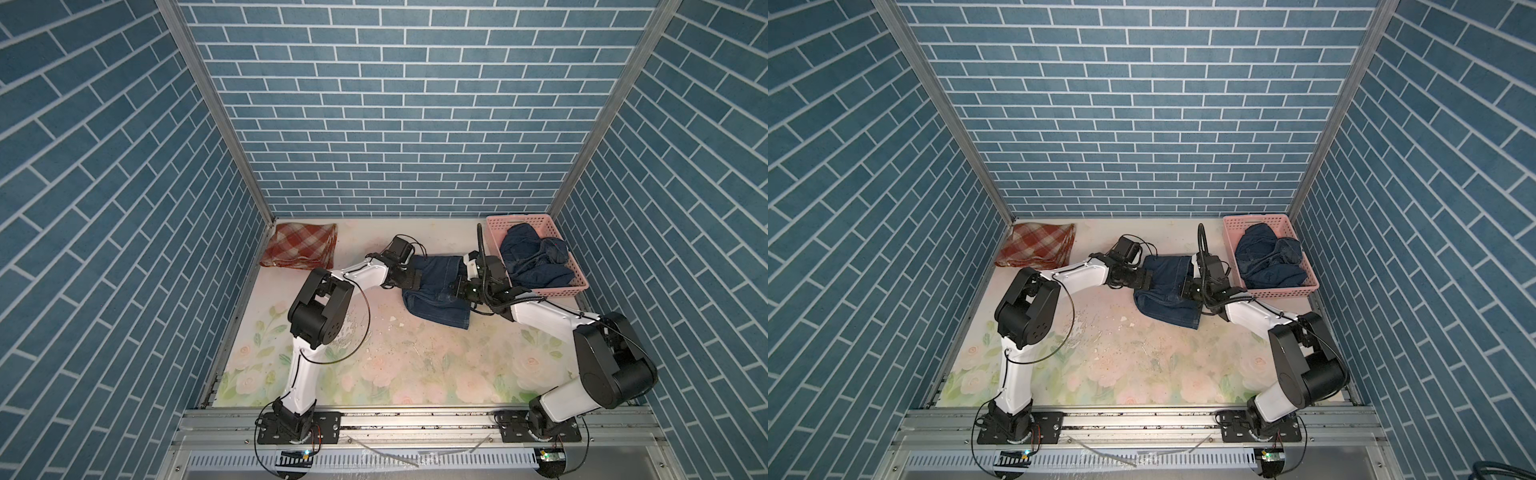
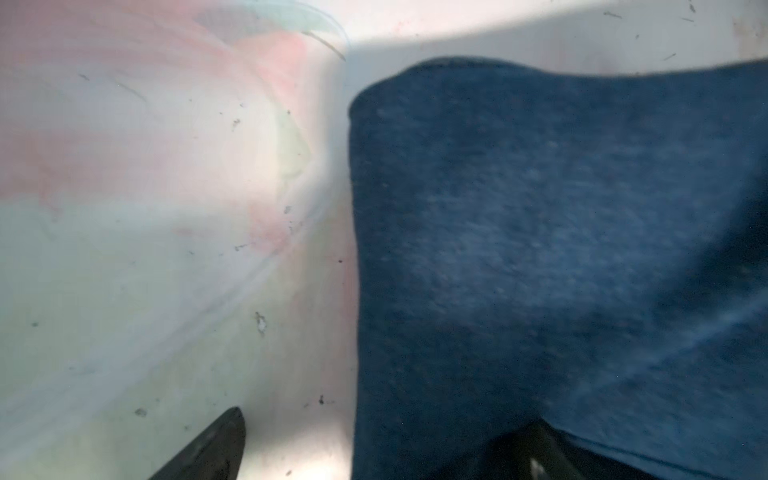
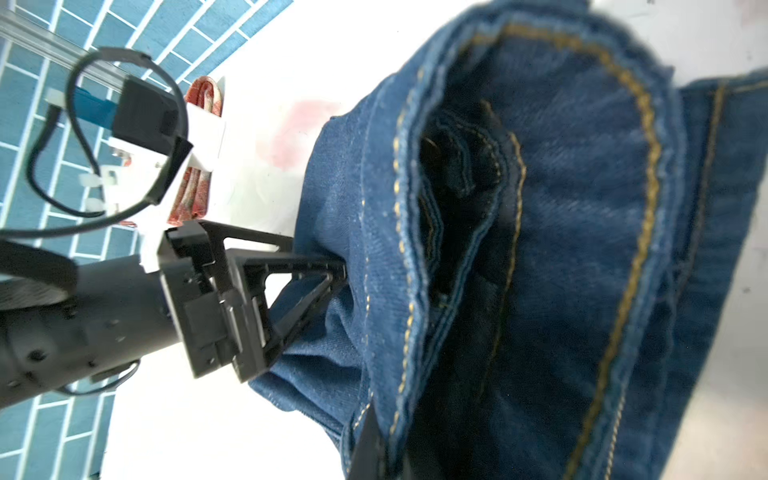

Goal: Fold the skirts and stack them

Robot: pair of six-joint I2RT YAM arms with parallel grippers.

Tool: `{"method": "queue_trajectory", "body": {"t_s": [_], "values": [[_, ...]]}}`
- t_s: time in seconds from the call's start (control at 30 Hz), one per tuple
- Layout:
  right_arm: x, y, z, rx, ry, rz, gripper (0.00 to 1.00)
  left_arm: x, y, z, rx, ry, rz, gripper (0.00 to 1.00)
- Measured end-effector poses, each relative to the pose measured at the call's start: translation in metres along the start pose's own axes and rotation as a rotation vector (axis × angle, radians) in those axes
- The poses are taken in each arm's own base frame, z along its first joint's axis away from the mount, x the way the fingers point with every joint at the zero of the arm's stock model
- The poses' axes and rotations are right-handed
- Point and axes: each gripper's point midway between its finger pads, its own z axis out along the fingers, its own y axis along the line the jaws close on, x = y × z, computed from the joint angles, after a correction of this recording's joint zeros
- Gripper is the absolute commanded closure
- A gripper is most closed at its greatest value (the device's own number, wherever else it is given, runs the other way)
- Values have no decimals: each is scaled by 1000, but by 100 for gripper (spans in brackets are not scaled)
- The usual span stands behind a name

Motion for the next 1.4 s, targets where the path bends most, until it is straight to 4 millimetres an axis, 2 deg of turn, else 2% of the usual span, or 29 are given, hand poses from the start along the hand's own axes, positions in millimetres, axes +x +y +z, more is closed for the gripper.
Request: {"method": "queue_trajectory", "body": {"t_s": [0.3, 0.47, 0.63, 0.8, 0.9, 1.0, 1.2, 1.4], "values": [[-2, 3, -14, -31, -10, 116, 100, 1, 14, -5, -6, -31, -12, 0], [-10, 10, -16, -46, -19, 159, 100, 20, 25, -35, 10, -90, -18, 0], [-37, 32, -24, -89, -65, 171, 100, 37, 29, -65, 50, -187, -12, 0], [-56, 48, -32, -121, -102, 165, 100, 71, 30, -67, 117, -216, 0, 0], [-60, 51, -33, -123, -104, 168, 100, 91, 24, -66, 165, -219, 30, 0], [-59, 50, -31, -117, -97, 175, 100, 103, 12, -68, 214, -235, 82, 0], [-59, 50, -31, -116, -96, 178, 100, 97, -19, -77, 292, -311, 171, 0], [-59, 50, -32, -114, -95, 178, 100, 63, -32, -63, 264, -356, 171, 0]]}}
